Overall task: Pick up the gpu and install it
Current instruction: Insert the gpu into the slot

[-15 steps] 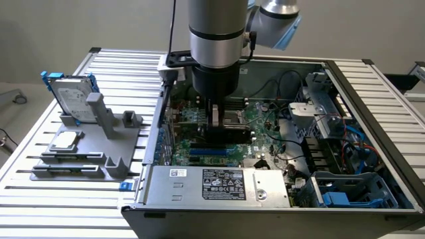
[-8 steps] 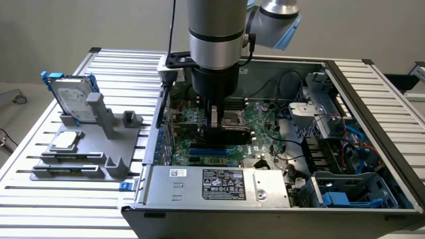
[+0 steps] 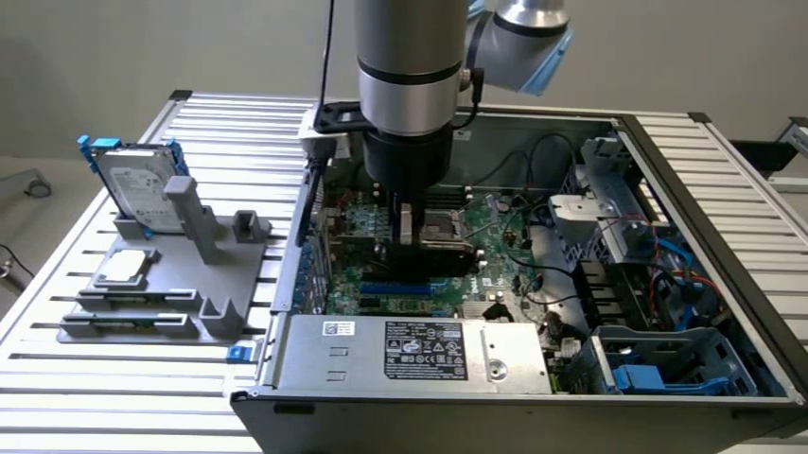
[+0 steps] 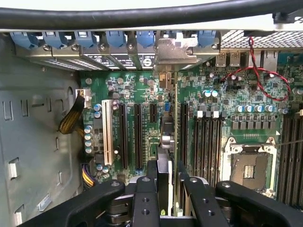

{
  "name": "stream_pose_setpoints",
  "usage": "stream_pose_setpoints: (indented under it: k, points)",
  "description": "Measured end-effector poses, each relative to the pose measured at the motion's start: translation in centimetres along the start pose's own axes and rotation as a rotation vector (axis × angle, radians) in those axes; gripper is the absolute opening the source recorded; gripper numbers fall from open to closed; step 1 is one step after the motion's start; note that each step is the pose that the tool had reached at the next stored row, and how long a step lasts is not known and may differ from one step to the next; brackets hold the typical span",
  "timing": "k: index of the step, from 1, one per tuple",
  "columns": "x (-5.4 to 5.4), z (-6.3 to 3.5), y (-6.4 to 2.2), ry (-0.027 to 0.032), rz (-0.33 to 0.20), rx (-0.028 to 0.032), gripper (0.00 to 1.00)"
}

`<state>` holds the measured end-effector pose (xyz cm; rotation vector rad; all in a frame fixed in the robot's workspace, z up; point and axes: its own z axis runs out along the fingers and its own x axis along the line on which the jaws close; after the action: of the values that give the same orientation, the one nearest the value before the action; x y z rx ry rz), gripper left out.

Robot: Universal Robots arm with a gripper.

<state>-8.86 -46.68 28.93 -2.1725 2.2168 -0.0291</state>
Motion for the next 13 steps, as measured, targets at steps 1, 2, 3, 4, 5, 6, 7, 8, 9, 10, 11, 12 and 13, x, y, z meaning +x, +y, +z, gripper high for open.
stream_pose_setpoints:
  k: [1,2,3,4,5,6,7,8,9,10,11,12,13]
  points:
    - [0.00,0.11,0.01,-0.0004,0.000,0.0000,0.27]
    - [0.00,0.19,0.02,-0.0007,0.000,-0.0005,0.27]
    - [0.00,0.26,0.03,-0.0014,0.000,-0.0015,0.27]
    - [0.00,0.31,0.04,-0.0022,0.000,-0.0030,0.27]
    - [0.01,0.36,0.04,-0.0030,0.000,-0.0051,0.27]
    - [0.01,0.40,0.04,-0.0038,0.000,-0.0075,0.27]
    - [0.01,0.44,0.04,-0.0049,0.000,-0.0098,0.27]
    - [0.01,0.48,0.04,-0.0065,0.001,-0.0120,0.27]
    - [0.01,0.53,0.05,-0.0094,0.001,-0.0135,0.27]
    - [0.01,0.59,0.05,-0.0111,0.001,-0.0142,0.27]
    - [0.01,0.62,0.05,-0.0118,0.001,-0.0148,0.27]
    - [0.01,0.66,0.05,-0.0124,0.001,-0.0158,0.27]
    - [0.01,0.72,0.05,-0.0127,0.001,-0.0169,0.27]
